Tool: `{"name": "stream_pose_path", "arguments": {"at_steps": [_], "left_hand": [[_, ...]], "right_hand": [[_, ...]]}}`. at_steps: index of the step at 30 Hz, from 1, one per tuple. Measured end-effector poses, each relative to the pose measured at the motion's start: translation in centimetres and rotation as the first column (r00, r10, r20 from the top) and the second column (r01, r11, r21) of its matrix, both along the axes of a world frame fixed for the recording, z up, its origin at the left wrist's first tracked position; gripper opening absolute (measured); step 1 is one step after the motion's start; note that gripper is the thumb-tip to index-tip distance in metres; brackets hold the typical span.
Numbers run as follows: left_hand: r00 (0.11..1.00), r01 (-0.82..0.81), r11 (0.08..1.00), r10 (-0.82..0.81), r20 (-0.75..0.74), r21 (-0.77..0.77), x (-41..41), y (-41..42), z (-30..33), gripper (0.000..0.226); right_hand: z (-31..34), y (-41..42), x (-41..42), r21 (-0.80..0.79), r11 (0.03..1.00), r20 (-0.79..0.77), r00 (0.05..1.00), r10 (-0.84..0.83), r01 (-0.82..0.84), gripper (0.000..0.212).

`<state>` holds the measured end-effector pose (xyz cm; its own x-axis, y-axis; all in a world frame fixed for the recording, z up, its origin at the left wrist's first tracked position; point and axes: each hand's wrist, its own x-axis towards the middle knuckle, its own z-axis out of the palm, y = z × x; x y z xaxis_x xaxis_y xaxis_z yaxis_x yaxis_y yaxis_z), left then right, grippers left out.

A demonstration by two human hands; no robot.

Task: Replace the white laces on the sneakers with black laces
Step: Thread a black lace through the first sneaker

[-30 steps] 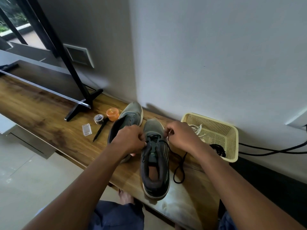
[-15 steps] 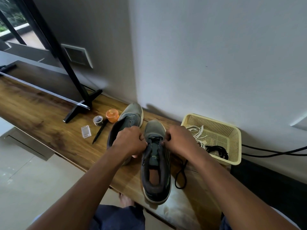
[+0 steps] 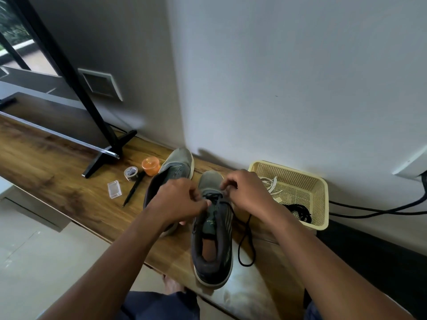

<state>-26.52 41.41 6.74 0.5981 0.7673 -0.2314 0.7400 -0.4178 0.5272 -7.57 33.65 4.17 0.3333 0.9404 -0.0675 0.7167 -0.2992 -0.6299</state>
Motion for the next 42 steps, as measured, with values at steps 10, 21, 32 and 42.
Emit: {"name": "stream_pose_path", "arguments": {"at_steps": [10, 21, 32, 42], "left_hand": [[0.994, -0.028, 0.999, 0.024, -0.106, -0.036, 0.1, -0.7, -0.4, 0.017], [0.961, -0.261, 0.903, 0.277, 0.000, -0.342, -0.6, 1.1, -2.0, 0.026], [0.947, -0.290, 0.879, 0.320, 0.018, -0.378, -0.3, 1.4, -2.3, 0.022], [0.964, -0.194, 0.859, 0.257, 0.072, -0.473, -0.6, 1.2, -1.8, 0.016]], "right_hand": [[-0.9, -0.2, -1.4, 0.005, 0.999, -0.220, 0.975, 0.035, -0.035, 0.019], [-2.6, 0.0, -4.6, 0.006, 0.999, -0.088, 0.996, -0.031, 0.032, 0.011], [-2.8, -0.1, -4.9, 0.009, 0.999, -0.061, 0.998, -0.030, 0.031, 0.014], [-2.5, -0.1, -4.4, -0.042, 0.999, -0.041, 0.999, -0.035, 0.033, 0.019]]}}
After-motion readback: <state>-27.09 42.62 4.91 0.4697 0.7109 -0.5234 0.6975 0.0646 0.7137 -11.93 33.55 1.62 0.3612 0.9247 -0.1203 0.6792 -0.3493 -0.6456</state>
